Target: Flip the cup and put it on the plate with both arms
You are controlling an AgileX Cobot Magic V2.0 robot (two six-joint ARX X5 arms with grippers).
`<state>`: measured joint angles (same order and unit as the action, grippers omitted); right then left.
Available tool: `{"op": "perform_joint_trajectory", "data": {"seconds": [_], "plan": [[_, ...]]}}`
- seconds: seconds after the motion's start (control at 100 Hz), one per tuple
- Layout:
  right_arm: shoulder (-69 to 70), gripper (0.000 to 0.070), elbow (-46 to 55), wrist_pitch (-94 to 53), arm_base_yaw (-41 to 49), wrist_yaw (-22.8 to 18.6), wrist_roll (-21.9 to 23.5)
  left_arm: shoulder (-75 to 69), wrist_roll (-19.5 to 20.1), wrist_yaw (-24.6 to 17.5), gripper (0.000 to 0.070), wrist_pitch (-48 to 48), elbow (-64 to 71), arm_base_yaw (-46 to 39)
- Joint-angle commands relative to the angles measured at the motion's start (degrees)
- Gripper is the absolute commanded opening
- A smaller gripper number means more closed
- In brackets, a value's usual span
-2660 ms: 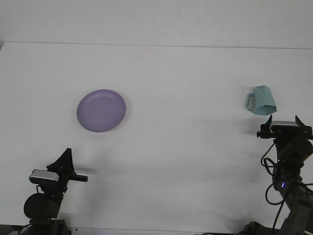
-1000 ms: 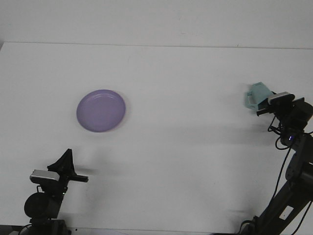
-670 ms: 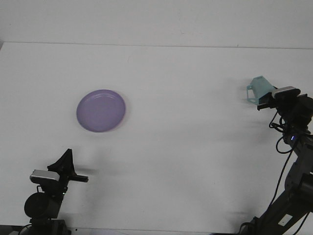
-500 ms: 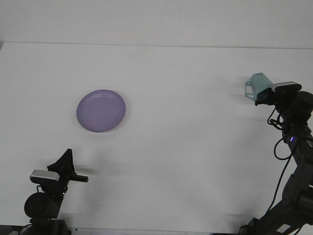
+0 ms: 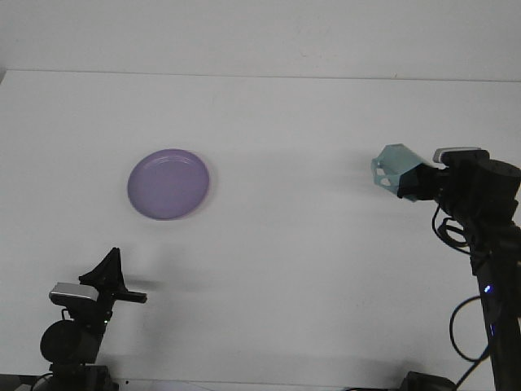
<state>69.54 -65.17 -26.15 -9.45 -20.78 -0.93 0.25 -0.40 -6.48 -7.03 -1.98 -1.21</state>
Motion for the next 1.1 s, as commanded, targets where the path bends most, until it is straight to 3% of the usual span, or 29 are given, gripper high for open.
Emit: {"op": "perform_joint_trajectory", "data": {"seconds": [0.0,0.19,0.54,0.7,1.09], "plan": [[-2.3,0.0006,-1.0,-4.8,1.9,0.1,2.7,0.0,-0.7,0.1,0.0012,-0.5,1.2,0.1],[-5.4,0.0005,-3.3,-21.6,10.0,1.1,2.7,0.0,-0.8,0.1,0.0012,-0.5,1.2,0.1],[0.5,0.0005,-6.2,-37.2,29.0,9.4,2.6,0.0,-2.0,0.1,0.0012,-0.3,1.2,0.1],[8.8,0.0005,-8.4,-40.3,35.1,13.9,2.4,0.0,-2.0,0.1,0.0012,-0.3,1.2,0.1],[23.8,0.0005,-11.6,-40.2,41.6,16.5,0.3,0.0,-2.0,0.1,0.0012,-0.3,1.2,0.1]]}}
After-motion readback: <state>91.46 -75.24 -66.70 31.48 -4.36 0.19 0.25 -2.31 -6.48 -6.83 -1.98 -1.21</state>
